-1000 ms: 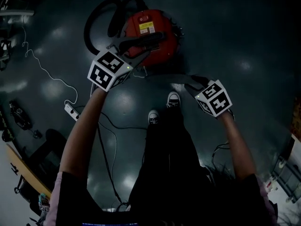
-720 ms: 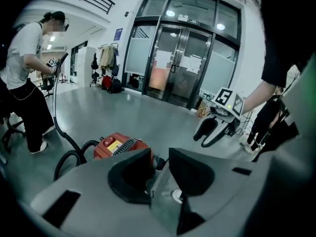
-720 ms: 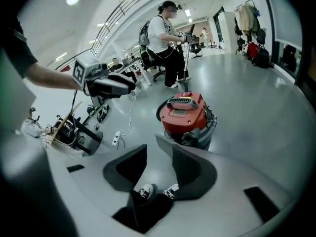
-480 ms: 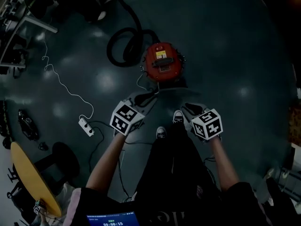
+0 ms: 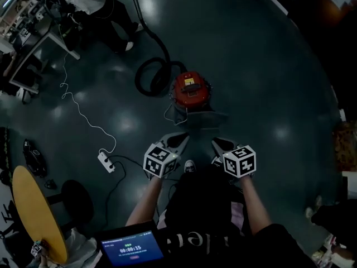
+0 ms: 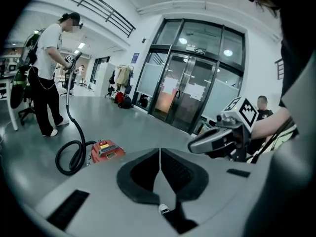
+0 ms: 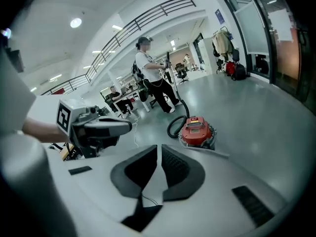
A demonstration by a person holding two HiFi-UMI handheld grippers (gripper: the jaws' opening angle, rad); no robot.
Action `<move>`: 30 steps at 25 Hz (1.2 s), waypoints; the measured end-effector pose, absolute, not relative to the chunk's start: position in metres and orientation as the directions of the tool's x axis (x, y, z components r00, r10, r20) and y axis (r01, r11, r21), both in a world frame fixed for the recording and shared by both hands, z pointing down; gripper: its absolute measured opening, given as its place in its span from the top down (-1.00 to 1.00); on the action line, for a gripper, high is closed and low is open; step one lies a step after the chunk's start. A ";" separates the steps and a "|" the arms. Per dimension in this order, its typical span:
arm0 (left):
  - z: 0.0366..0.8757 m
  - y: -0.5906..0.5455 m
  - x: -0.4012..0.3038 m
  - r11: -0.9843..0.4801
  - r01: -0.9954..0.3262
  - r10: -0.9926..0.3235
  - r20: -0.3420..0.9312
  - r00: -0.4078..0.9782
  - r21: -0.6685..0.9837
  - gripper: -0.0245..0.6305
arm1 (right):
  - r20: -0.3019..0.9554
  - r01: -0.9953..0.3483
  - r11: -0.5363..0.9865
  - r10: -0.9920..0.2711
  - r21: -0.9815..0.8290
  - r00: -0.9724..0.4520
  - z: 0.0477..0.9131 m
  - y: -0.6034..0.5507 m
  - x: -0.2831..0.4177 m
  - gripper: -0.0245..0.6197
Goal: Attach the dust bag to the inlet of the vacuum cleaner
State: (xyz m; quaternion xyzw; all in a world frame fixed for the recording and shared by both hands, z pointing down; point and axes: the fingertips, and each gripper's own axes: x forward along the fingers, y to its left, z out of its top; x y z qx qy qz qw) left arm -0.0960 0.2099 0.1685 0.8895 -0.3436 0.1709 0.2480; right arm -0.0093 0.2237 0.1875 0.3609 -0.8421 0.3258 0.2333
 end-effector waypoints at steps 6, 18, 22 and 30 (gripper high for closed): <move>0.134 0.291 -0.078 -0.570 -0.733 -0.575 0.457 0.679 0.371 0.91 | 0.580 -0.759 0.526 -0.502 -0.384 -0.641 0.141 0.287 0.022 0.80; 0.098 0.439 0.038 -0.453 -0.817 -0.714 0.403 0.572 0.357 0.91 | 0.471 -0.659 0.654 -0.479 -0.371 -0.741 0.091 0.416 0.117 0.80; 0.094 0.496 0.073 -0.434 -0.822 -0.716 0.413 0.564 0.370 0.91 | 0.472 -0.621 0.677 -0.430 -0.395 -0.770 0.096 0.468 0.135 0.80; 0.106 0.551 0.080 -0.417 -0.835 -0.713 0.441 0.545 0.358 0.91 | 0.449 -0.573 0.696 -0.385 -0.433 -0.807 0.120 0.519 0.131 0.80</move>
